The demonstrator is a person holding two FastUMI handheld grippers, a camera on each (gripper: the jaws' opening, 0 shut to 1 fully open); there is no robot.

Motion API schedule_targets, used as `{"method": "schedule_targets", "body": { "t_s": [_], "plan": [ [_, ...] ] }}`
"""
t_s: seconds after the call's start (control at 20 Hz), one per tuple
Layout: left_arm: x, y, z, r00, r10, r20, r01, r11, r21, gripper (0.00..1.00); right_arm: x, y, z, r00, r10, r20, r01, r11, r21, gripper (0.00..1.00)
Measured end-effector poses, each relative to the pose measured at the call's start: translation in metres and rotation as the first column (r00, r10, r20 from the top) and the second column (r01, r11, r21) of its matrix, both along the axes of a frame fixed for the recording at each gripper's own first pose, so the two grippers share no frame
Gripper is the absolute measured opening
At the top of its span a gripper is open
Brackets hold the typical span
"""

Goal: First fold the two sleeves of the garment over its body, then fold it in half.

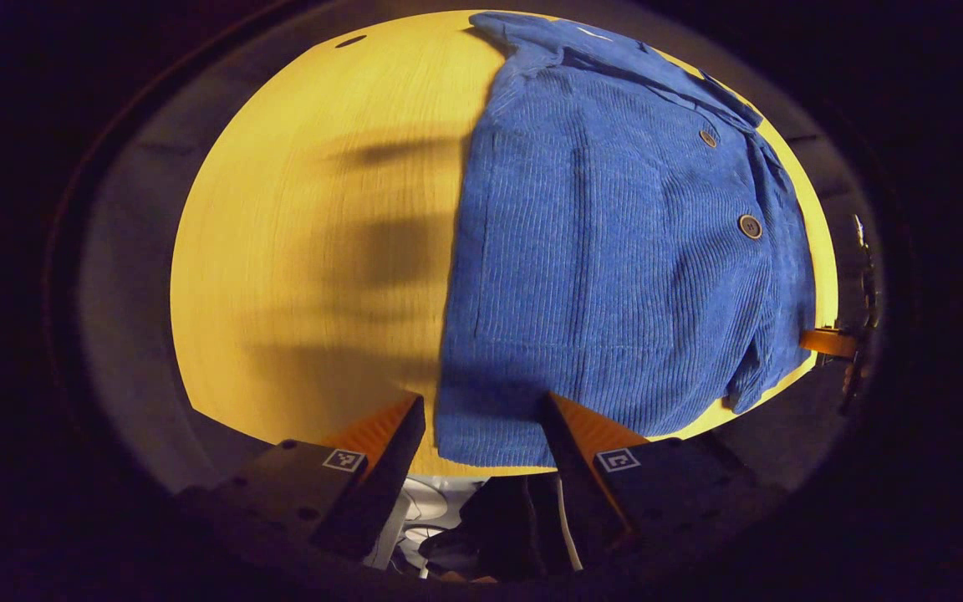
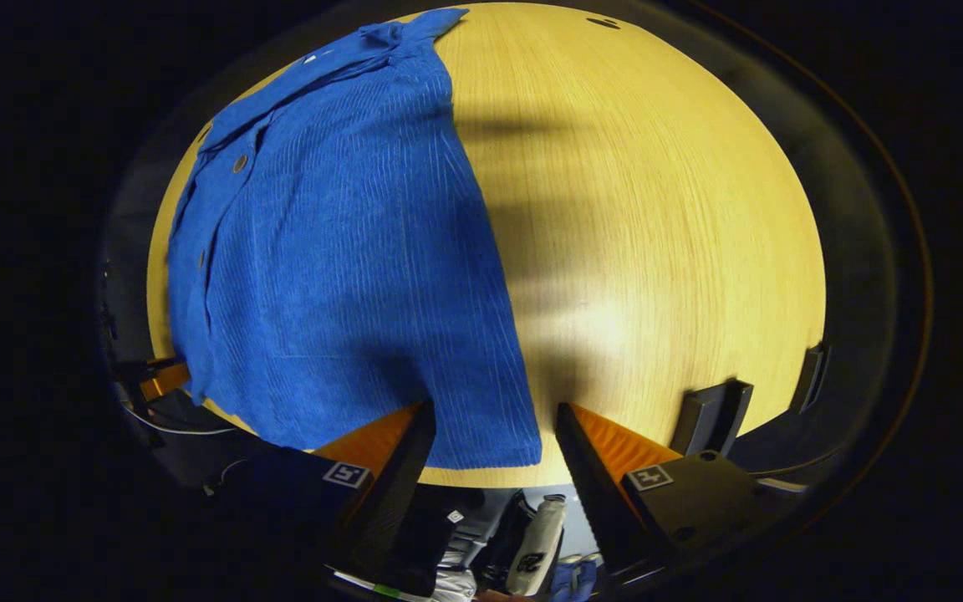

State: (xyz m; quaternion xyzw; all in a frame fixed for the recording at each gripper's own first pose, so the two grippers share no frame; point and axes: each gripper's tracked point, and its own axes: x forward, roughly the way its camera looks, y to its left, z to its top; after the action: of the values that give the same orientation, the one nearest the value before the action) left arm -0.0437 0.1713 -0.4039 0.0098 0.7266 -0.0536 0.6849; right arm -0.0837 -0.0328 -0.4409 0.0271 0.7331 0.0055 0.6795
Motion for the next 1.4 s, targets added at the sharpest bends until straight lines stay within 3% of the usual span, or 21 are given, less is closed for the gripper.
{"method": "schedule_targets", "body": {
  "t_s": [0.15,0.25,0.3,0.35,0.4,0.45,0.5,0.65,0.8,1.1,1.4],
  "plan": [
    [0.001,-0.002,-0.001,1.0,0.012,-0.014,-0.012,1.0,0.002,0.83,-0.007,0.007,-0.001,0.999,0.03,-0.014,-0.03,1.0,-0.007,0.95],
    [0.001,-0.002,0.0,1.0,0.01,0.0,-0.01,1.0,0.002,0.83,-0.011,0.015,-0.001,0.999,0.029,-0.022,-0.029,1.0,-0.005,0.88],
    [0.002,-0.002,-0.001,1.0,0.013,0.008,-0.013,1.0,0.001,0.85,-0.01,0.021,0.001,0.999,0.027,-0.02,-0.026,1.0,0.003,0.76],
    [0.001,-0.002,-0.001,1.0,0.015,0.021,-0.015,1.0,0.002,0.83,-0.01,0.027,0.002,1.0,0.025,-0.016,-0.025,1.0,0.012,0.7],
    [0.0,-0.003,-0.002,0.999,0.011,0.032,-0.011,1.0,-0.003,0.83,-0.009,0.036,0.001,1.0,0.025,-0.01,-0.025,0.999,0.032,0.36],
    [-0.001,-0.006,-0.002,1.0,0.001,0.03,-0.001,1.0,-0.011,0.82,-0.01,0.04,-0.001,1.0,0.029,-0.003,-0.029,0.999,0.03,0.4],
    [0.001,-0.013,0.001,0.999,0.003,0.039,-0.001,0.999,-0.034,0.62,-0.007,0.04,0.0,0.999,0.051,0.007,-0.051,0.998,0.025,0.12],
    [0.0,-0.023,-0.001,0.999,0.004,0.041,-0.001,0.998,-0.07,0.02,-0.007,0.039,-0.003,0.997,0.068,0.022,-0.068,0.998,0.011,0.07],
    [0.0,-0.021,0.001,1.0,0.01,0.025,-0.007,0.993,-0.119,0.02,-0.007,0.039,0.001,0.998,0.044,0.039,-0.045,0.999,0.027,0.05],
    [0.021,-0.024,0.046,0.988,-0.005,0.156,0.033,0.984,-0.174,0.0,0.008,0.041,0.031,0.994,-0.049,0.094,0.038,0.993,0.116,0.05],
    [0.086,-0.028,0.139,0.934,-0.001,0.357,0.082,0.973,-0.214,0.0,0.084,0.047,0.126,0.956,-0.096,0.276,0.036,0.976,0.215,0.05]
  ]
}}
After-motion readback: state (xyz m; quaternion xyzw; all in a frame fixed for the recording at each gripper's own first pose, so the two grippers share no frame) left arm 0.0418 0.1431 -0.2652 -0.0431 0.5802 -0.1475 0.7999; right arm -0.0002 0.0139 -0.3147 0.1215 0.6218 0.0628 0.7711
